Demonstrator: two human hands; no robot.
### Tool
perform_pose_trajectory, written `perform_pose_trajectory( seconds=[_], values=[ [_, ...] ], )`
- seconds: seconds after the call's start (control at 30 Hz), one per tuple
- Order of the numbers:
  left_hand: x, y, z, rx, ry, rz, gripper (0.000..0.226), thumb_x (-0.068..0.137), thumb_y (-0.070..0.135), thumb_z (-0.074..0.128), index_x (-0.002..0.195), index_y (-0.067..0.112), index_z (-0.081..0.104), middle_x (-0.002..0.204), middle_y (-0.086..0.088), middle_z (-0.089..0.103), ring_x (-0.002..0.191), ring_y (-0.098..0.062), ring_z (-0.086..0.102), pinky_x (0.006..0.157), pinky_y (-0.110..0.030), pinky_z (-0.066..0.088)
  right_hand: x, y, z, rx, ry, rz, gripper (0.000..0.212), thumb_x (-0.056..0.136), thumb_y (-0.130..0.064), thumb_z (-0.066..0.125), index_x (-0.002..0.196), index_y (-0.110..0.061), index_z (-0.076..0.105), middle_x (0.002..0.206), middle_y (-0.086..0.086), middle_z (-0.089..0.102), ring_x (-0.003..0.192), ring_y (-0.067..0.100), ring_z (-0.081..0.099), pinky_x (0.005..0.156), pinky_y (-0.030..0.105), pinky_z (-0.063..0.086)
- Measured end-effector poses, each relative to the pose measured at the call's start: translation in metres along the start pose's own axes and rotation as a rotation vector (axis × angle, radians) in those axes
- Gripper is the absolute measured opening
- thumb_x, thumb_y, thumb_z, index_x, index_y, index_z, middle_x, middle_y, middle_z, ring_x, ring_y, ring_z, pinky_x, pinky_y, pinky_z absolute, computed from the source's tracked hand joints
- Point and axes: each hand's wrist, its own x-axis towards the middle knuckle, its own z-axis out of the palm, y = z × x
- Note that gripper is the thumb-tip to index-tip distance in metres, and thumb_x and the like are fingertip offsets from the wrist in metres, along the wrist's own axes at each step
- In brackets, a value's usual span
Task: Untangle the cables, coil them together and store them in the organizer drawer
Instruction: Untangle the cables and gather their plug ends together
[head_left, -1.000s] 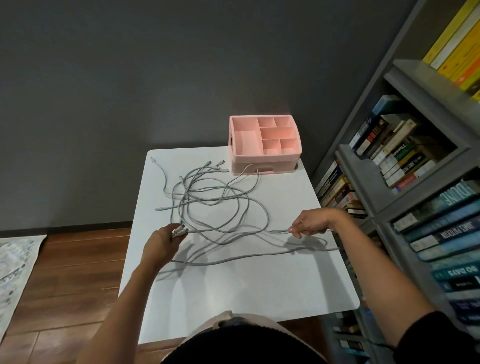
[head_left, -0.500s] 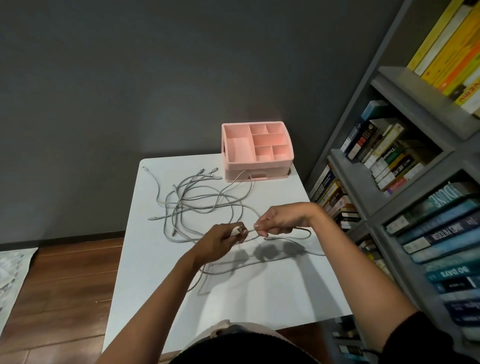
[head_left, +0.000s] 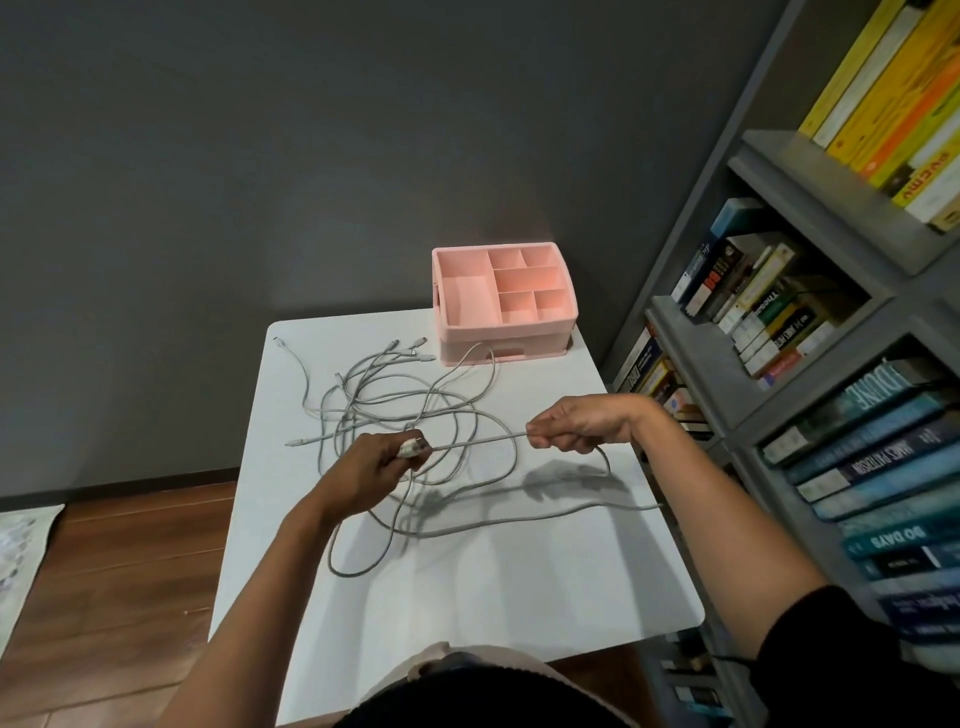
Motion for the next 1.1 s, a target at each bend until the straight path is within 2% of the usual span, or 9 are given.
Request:
perform_pose_trajectory(
  seconds=[0.27,0.43,0.63,0.73,0.83,0.9,0.97,1.03,1.1],
  values=[
    [-0.021,-0.021,-0.016,-0.015,0.077,-0.115,0.022,0.090,0.027,0.044,0.072,0.018,0.053,0.069,0.011,0.056,0.063,0.000,0.049,0.062,-0.015,0.037,-0.017,0.031,-0.021,0.098,0.119,0.027,0.030,0.086,-0.046,0.051,0.073,-0.020,0.050,0.051,-0.011,0.026,0.046,0.005,0.017,0.046,0.019,0.013],
    [-0.034,-0.043,-0.026,-0.006,0.149,-0.165,0.030,0.086,0.046,0.043,0.079,0.019,0.054,0.074,0.003,0.059,0.067,-0.014,0.053,0.065,-0.023,0.040,-0.027,0.060,-0.031,0.250,0.229,0.033,0.036,0.075,-0.052,0.062,0.073,-0.017,0.052,0.051,-0.009,0.025,0.045,0.005,0.014,0.042,0.017,0.013],
    [-0.030,-0.037,-0.020,-0.012,0.127,-0.151,0.049,0.079,0.055,0.036,0.074,0.011,0.058,0.074,0.006,0.060,0.067,-0.014,0.052,0.064,-0.022,0.039,-0.032,0.083,-0.031,0.345,0.369,0.027,0.027,0.091,-0.034,0.052,0.083,-0.009,0.058,0.048,-0.010,0.025,0.041,0.003,0.017,0.041,0.016,0.015],
    [-0.030,-0.036,-0.018,-0.010,0.100,-0.178,0.041,0.081,0.054,0.036,0.075,0.018,0.054,0.073,0.008,0.060,0.064,-0.008,0.049,0.063,-0.018,0.038,-0.031,0.088,-0.030,0.329,0.437,0.017,0.028,0.097,-0.028,0.049,0.091,-0.005,0.063,0.051,-0.007,0.025,0.045,0.005,0.020,0.045,0.018,0.019],
    [-0.025,-0.038,-0.012,-0.006,-0.020,-0.245,0.027,0.092,0.042,0.049,0.077,0.023,0.060,0.077,0.008,0.065,0.072,-0.011,0.058,0.072,-0.022,0.043,-0.034,0.085,-0.025,0.310,0.504,-0.029,0.029,0.097,-0.029,0.046,0.084,-0.007,0.059,0.063,-0.002,0.040,0.062,0.009,0.034,0.062,0.023,0.033],
    [-0.021,-0.043,-0.012,0.052,-0.110,-0.298,0.020,0.095,0.025,0.056,0.077,0.024,0.065,0.076,0.007,0.068,0.076,-0.013,0.061,0.074,-0.026,0.045,-0.035,0.095,-0.026,0.202,0.621,0.039,0.034,0.098,-0.030,0.045,0.087,-0.003,0.060,0.100,0.002,0.051,0.099,0.010,0.042,0.093,0.030,0.034],
    [-0.019,-0.047,-0.012,0.122,-0.174,-0.344,0.021,0.095,0.019,0.057,0.076,0.026,0.062,0.074,0.007,0.064,0.070,-0.012,0.057,0.067,-0.021,0.042,-0.035,0.117,-0.031,0.059,0.803,0.150,0.036,0.101,-0.030,0.042,0.094,-0.003,0.065,0.131,0.008,0.037,0.128,0.019,0.032,0.109,0.036,0.026],
    [-0.018,-0.047,-0.011,0.150,-0.184,-0.380,0.025,0.096,0.018,0.054,0.072,0.025,0.060,0.069,0.008,0.060,0.062,-0.008,0.051,0.058,-0.013,0.037,-0.033,0.142,-0.035,0.033,0.938,0.181,0.034,0.101,-0.027,0.043,0.081,-0.012,0.067,0.130,0.017,0.040,0.125,0.031,0.040,0.103,0.041,0.036],
    [-0.016,-0.042,-0.008,0.113,-0.165,-0.394,0.030,0.098,0.020,0.051,0.068,0.023,0.058,0.064,0.011,0.060,0.059,-0.003,0.050,0.057,-0.010,0.036,-0.030,0.163,-0.034,0.087,1.019,0.198,0.039,0.101,-0.021,0.042,0.067,-0.017,0.060,0.102,0.020,0.053,0.092,0.031,0.053,0.077,0.034,0.041]
  ],
)
